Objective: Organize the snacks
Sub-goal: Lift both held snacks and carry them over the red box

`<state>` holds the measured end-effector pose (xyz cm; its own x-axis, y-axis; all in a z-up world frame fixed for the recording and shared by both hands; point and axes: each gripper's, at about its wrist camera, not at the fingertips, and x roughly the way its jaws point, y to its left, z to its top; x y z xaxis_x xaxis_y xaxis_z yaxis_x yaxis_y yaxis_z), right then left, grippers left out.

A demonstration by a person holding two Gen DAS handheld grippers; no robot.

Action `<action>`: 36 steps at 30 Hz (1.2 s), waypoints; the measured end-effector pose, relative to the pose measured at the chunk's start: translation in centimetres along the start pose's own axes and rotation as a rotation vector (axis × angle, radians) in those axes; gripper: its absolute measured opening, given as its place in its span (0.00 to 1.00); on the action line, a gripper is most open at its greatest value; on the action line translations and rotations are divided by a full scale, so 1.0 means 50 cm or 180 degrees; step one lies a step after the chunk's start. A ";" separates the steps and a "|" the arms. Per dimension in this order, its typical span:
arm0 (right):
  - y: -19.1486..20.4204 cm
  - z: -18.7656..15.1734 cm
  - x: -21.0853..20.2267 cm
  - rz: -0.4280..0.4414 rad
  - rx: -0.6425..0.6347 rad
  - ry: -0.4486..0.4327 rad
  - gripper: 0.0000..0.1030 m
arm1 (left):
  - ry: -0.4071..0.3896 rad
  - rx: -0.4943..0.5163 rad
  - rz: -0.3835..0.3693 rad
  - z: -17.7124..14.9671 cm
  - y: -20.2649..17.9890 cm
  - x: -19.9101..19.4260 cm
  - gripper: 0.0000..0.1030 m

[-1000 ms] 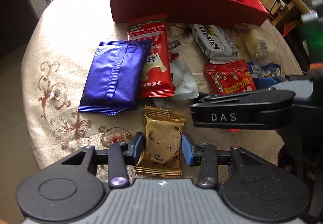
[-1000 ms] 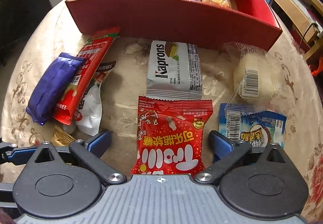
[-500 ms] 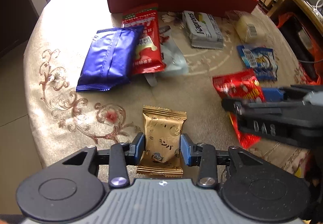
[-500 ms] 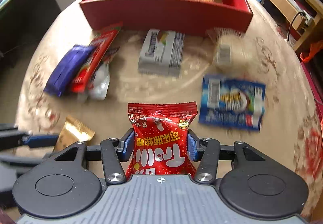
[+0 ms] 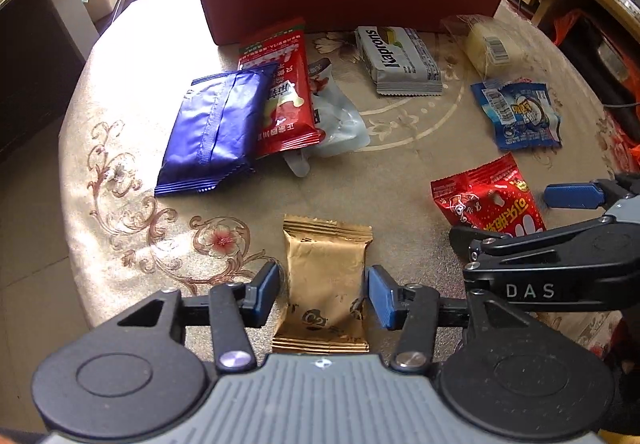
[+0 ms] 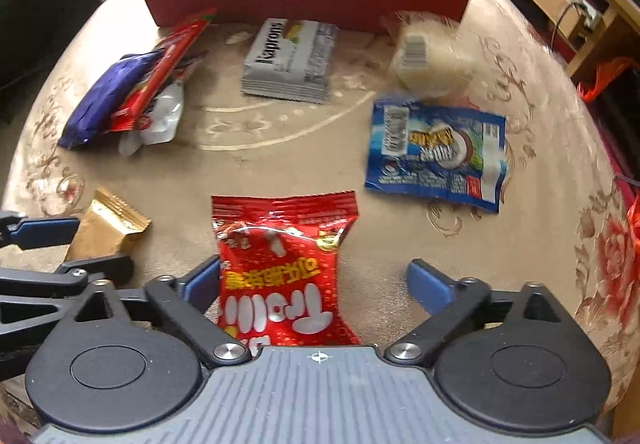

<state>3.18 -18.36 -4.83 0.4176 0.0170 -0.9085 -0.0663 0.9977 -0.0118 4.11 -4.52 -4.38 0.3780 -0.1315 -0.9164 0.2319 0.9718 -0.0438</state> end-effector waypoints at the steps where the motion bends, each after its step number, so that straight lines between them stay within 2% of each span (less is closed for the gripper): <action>1: -0.002 0.000 0.000 0.0004 0.0004 -0.0002 0.99 | 0.0001 0.0006 0.0013 0.000 -0.002 0.000 0.44; 6: -0.001 0.004 0.008 -0.0006 0.0003 0.0018 1.00 | 0.0006 -0.0037 0.0032 -0.002 0.001 -0.003 0.45; 7: 0.001 0.004 0.006 -0.0029 0.0011 0.0013 0.97 | 0.0012 -0.0036 0.0046 -0.004 0.000 -0.003 0.44; 9: 0.014 0.003 -0.005 -0.0003 -0.0047 -0.0008 0.85 | 0.0021 -0.0036 0.0065 -0.007 -0.001 -0.004 0.39; 11: 0.031 0.000 -0.021 0.0017 -0.0148 -0.0051 0.60 | 0.0024 -0.0060 0.0068 -0.008 0.001 -0.007 0.35; 16: 0.041 -0.005 -0.037 0.0013 -0.0188 -0.0063 0.58 | 0.0054 -0.0171 -0.0074 -0.008 0.013 -0.014 0.33; 22: 0.020 0.005 -0.072 0.0070 -0.0066 -0.0181 0.57 | -0.0096 -0.0204 -0.0164 0.009 0.010 -0.038 0.33; 36: -0.011 0.073 -0.122 0.0160 0.0111 -0.0534 0.57 | -0.0414 -0.0228 -0.0175 0.105 -0.007 -0.069 0.33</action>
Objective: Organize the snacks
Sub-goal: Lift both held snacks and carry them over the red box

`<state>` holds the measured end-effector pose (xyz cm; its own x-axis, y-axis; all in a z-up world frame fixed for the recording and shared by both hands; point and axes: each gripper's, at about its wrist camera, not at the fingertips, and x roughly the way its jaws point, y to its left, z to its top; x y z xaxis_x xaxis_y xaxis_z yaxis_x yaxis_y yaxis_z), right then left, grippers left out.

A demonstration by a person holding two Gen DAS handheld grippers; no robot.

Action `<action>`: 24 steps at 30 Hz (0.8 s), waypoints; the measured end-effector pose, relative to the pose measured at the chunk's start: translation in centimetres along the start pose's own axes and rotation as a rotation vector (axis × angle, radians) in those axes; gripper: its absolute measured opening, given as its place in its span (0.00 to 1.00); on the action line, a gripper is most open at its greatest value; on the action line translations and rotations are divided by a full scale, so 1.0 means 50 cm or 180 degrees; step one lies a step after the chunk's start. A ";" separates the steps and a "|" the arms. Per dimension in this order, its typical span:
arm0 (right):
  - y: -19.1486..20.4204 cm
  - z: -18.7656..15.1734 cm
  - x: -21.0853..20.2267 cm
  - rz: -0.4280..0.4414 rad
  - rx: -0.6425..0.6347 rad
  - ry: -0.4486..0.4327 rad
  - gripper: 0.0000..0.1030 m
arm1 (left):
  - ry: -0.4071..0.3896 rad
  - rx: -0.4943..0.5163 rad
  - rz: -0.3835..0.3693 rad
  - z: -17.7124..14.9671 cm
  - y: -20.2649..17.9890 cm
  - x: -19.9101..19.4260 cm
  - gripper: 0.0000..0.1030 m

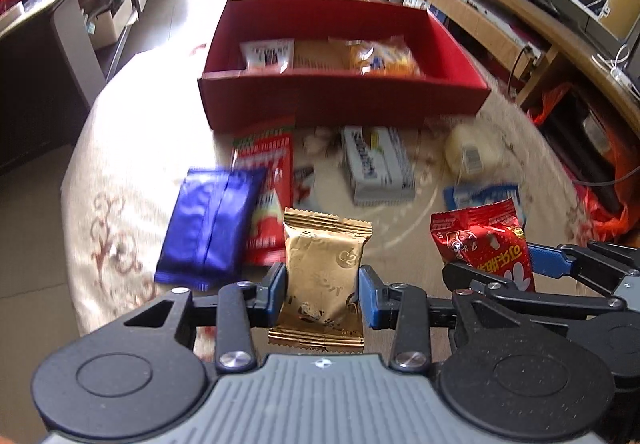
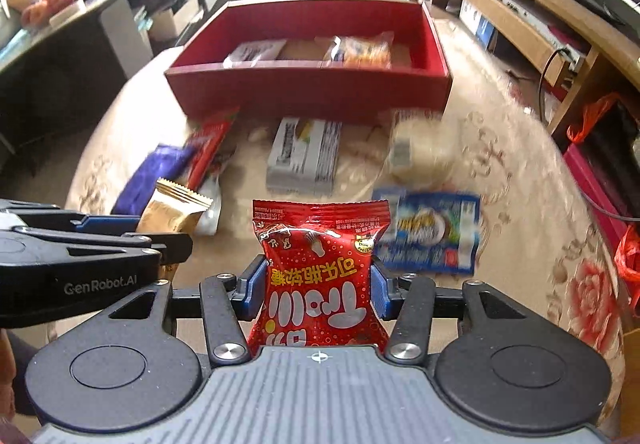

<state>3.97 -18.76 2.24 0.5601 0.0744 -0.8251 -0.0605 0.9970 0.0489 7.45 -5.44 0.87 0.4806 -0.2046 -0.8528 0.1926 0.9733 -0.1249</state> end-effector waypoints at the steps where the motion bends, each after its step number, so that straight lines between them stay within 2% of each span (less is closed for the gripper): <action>1: -0.002 0.007 -0.002 0.0001 0.0018 -0.0026 0.57 | -0.0026 -0.0007 0.0001 0.009 -0.001 -0.001 0.33; 9: -0.020 0.074 0.001 -0.0017 0.0116 -0.0200 0.57 | -0.0218 0.0003 0.0059 0.081 -0.004 -0.001 0.33; 24: -0.038 0.176 0.036 -0.0076 0.0200 -0.0345 0.56 | -0.0420 0.0002 0.0178 0.195 -0.004 0.023 0.33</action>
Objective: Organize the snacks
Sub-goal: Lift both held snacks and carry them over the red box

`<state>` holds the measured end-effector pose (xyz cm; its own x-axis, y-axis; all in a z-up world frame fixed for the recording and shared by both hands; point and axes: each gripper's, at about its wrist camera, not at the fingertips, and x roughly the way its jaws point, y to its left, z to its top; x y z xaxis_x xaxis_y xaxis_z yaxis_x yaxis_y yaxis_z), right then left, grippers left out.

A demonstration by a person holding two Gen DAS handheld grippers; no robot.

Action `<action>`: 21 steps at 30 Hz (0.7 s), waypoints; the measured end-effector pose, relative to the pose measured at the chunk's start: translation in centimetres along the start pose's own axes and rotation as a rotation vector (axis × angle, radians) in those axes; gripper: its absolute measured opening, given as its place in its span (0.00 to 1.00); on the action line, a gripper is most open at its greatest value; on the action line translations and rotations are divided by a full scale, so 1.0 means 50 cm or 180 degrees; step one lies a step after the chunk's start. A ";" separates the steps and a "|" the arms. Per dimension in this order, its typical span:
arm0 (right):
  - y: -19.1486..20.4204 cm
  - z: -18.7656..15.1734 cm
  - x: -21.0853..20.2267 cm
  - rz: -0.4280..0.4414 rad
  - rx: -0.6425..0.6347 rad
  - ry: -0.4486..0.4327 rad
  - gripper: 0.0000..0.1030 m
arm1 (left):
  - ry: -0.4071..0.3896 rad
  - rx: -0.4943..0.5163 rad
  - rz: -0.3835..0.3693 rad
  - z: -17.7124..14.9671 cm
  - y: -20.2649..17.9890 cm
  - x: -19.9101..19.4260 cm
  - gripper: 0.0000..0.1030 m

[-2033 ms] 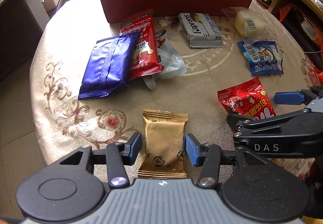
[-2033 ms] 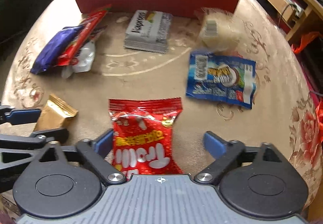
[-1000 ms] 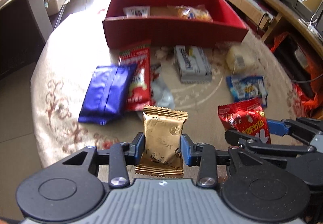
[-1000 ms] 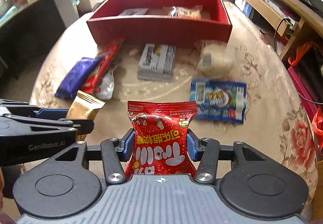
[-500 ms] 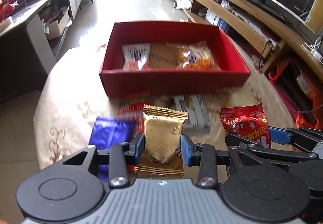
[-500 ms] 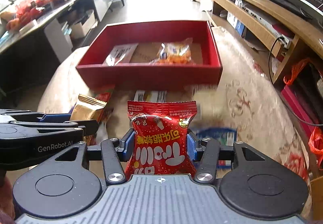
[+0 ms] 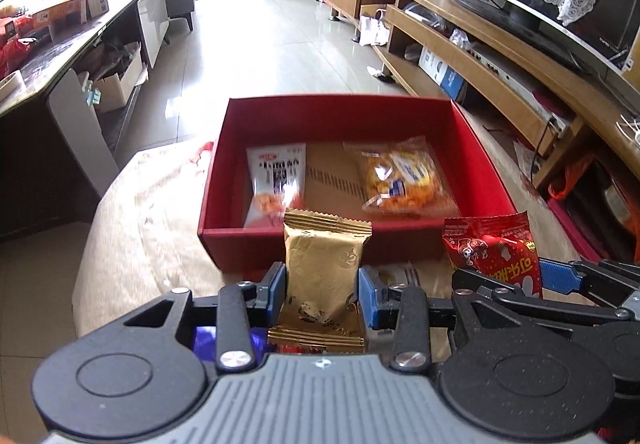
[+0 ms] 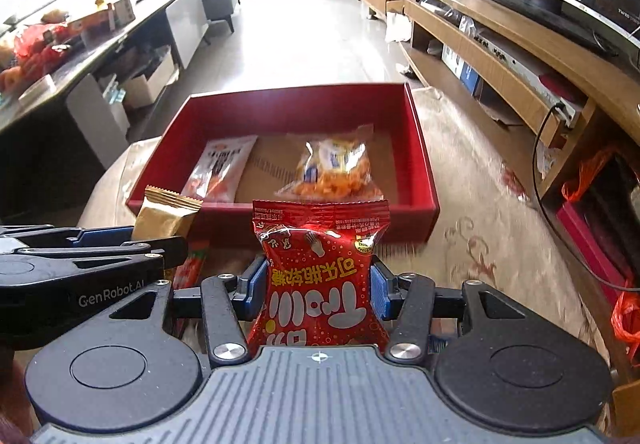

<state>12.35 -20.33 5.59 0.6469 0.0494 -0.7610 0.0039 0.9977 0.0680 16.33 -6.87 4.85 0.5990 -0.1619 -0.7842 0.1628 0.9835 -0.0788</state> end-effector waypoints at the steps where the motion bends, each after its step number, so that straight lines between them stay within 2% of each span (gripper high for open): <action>1: -0.001 0.007 0.004 -0.0001 0.0006 -0.0011 0.56 | -0.0013 -0.0009 0.0002 0.007 0.001 0.003 0.33; 21: -0.008 0.123 0.084 -0.0074 0.0029 -0.0161 0.56 | -0.0173 -0.0106 0.0125 0.123 0.005 0.088 0.31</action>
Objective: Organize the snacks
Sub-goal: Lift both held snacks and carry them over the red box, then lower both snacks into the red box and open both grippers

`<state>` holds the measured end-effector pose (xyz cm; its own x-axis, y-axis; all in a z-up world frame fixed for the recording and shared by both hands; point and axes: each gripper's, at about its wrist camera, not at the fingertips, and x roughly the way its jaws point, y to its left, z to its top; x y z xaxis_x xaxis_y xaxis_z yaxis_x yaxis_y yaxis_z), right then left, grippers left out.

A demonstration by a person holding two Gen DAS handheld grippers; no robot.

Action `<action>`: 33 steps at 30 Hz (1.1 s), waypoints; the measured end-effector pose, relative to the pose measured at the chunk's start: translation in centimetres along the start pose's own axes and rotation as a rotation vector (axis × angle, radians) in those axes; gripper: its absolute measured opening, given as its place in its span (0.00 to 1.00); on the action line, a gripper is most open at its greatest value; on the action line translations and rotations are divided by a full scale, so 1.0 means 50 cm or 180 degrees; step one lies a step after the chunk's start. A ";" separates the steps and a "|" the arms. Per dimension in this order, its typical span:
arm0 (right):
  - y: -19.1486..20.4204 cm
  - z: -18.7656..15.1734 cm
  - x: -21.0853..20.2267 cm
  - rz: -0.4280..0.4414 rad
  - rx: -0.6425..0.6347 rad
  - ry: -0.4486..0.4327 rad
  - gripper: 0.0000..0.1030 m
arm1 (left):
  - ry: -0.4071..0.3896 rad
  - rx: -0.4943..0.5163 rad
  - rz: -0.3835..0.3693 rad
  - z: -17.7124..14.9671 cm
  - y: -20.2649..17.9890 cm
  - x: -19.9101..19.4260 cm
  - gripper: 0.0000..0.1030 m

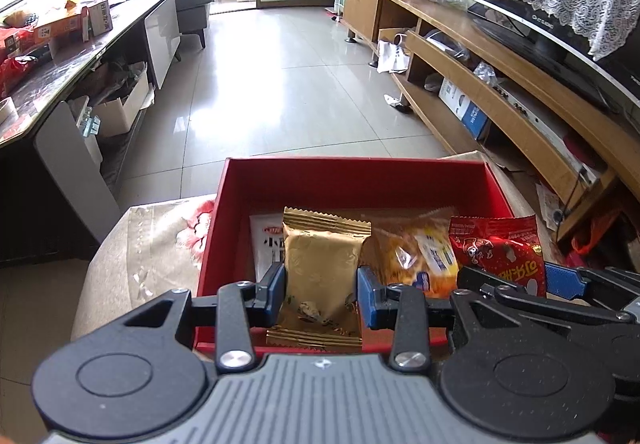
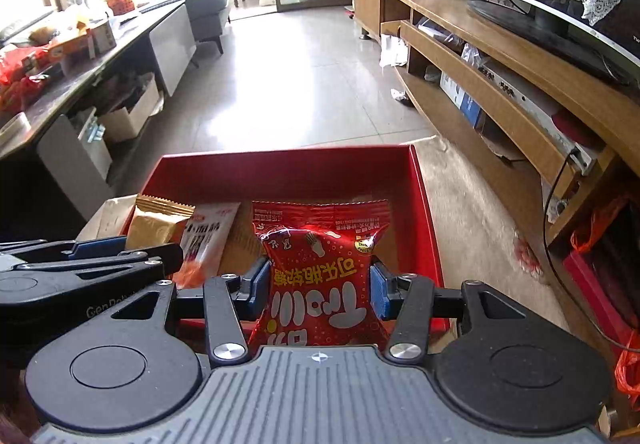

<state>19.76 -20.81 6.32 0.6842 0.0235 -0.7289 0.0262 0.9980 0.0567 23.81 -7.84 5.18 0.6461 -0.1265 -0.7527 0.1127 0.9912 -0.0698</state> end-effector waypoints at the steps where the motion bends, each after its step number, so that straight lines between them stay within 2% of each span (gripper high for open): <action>1: 0.000 0.003 0.005 -0.0002 -0.0004 -0.0003 0.56 | 0.0002 -0.0002 0.0009 0.003 -0.001 0.006 0.31; 17: -0.005 0.017 0.101 -0.0060 -0.0087 0.0173 0.56 | 0.0253 -0.0098 0.0103 0.014 -0.003 0.111 0.31; 33: 0.011 0.007 0.151 -0.0172 -0.0259 0.0280 0.56 | 0.0408 -0.0059 0.0207 -0.006 0.000 0.167 0.32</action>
<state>25.20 -20.09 1.10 0.6167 -0.0289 -0.7867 -0.0004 0.9993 -0.0370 28.98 -8.88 -1.33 0.5497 -0.0569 -0.8334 0.0590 0.9978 -0.0292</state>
